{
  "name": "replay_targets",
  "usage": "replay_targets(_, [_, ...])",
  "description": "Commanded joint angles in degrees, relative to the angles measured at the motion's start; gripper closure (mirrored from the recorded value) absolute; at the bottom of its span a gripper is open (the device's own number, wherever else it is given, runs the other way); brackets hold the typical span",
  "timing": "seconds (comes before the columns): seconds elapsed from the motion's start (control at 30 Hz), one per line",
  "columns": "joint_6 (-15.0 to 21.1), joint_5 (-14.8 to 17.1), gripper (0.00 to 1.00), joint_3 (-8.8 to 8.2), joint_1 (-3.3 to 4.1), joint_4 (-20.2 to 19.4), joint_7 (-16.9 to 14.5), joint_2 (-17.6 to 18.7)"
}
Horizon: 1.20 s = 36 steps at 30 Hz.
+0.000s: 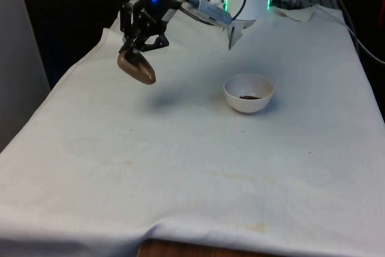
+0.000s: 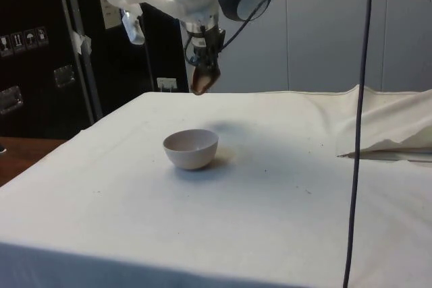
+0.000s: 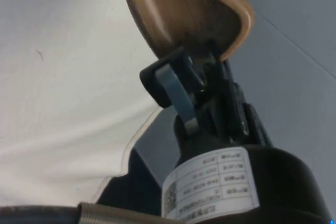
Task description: Pour the coffee beans from the cup into the bowl.
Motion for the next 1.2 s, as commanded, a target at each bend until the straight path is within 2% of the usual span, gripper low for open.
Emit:
replay_targets(0.0, [1.0, 1.3, 1.00, 0.40, -0.69, -0.1, -1.3, 0.2])
replay_targets(0.03, [0.2, 0.5, 1.00, -0.11, -0.06, 0.0, -0.5, 0.1])
replay_targets(0.07, [1.1, 1.9, 1.00, 0.29, -0.74, -0.1, -1.8, 0.3])
replay_targets(0.3, [2.6, 6.4, 1.00, -0.57, -0.92, 0.3, -5.6, 1.0])
replay_targets(0.33, [1.7, 5.2, 1.00, -1.09, -0.11, 0.3, -4.4, 0.7])
replay_targets(0.37, [2.8, 7.0, 1.00, -0.69, -0.86, 0.3, -6.1, 1.1])
replay_targets(0.6, [3.9, 11.9, 1.00, -1.26, -0.97, 1.0, -9.8, 2.1])
replay_targets(0.63, [3.2, 10.8, 1.00, -1.89, -0.29, 1.1, -8.9, 1.8])
replay_targets(0.67, [4.0, 12.5, 1.00, -1.32, -0.97, 1.1, -10.3, 2.3])
replay_targets(0.77, [4.2, 15.0, 1.00, -1.38, -1.20, 1.8, -12.4, 3.4])
replay_targets(0.87, [4.1, 17.5, 1.00, -1.43, -1.15, 2.6, -14.5, 4.5])
replay_targets(0.9, [3.6, 16.7, 1.00, -2.18, -0.40, 2.8, -13.6, 4.3])
replay_targets(0.93, [3.6, 17.3, 1.00, -2.18, -0.40, 3.0, -14.1, 4.6])
replay_targets(0.97, [4.1, 18.8, 1.00, -1.43, -1.20, 3.1, -15.5, 5.1])
replay_targets(1.13, [4.4, 21.9, 1.00, -1.55, -1.38, 3.6, -17.9, 6.0])
replay_targets(1.17, [3.7, 21.3, 1.00, -2.35, -0.52, 3.8, -17.1, 6.1])
